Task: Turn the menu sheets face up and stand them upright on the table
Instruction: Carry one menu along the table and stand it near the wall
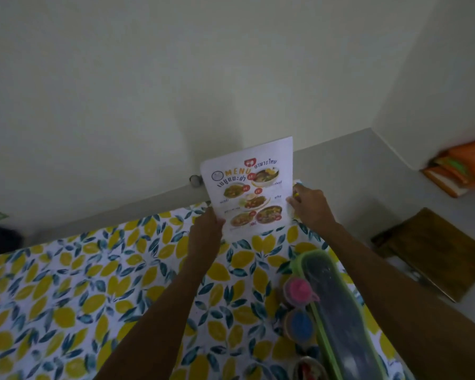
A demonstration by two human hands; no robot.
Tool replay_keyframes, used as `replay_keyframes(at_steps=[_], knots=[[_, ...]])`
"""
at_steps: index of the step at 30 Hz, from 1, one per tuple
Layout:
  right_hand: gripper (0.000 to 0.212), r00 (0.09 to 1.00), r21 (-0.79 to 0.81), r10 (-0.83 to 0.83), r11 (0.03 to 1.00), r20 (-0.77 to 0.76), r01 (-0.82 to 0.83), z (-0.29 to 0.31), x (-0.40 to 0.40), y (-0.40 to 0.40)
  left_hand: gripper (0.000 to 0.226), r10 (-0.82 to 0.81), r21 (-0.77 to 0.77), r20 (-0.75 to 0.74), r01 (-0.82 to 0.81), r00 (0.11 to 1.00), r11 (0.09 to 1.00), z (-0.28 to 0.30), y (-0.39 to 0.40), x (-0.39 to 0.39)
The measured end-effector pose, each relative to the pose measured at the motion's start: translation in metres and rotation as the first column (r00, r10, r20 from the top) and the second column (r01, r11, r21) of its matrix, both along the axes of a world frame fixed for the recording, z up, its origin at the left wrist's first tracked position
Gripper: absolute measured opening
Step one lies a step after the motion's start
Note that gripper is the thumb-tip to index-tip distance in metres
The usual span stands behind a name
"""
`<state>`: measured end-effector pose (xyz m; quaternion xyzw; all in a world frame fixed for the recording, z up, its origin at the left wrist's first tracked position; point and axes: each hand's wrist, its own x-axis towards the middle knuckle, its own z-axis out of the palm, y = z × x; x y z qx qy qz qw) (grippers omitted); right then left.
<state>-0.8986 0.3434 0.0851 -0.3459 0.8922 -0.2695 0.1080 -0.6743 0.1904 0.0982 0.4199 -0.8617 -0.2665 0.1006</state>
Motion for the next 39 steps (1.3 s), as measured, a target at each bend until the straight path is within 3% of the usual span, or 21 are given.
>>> replay_keyframes(at_steps=[8, 16, 39], knots=[[0.02, 0.999, -0.001, 0.019, 1.0, 0.033, -0.019, -0.035, -0.03, 0.001, 0.016, 0.0, 0.044, 0.047, -0.002, 0.999, 0.999, -0.022, -0.007, -0.034], [0.025, 0.998, -0.058, -0.006, 0.998, -0.064, 0.002, -0.057, -0.021, 0.002, 0.021, 0.002, 0.049, -0.001, -0.002, 1.0, 0.999, -0.038, -0.014, -0.036], [0.023, 0.998, -0.063, -0.036, 0.997, -0.047, 0.033, -0.06, -0.009, 0.002, 0.012, 0.021, 0.115, -0.012, -0.02, 1.0, 0.993, -0.044, -0.012, -0.031]])
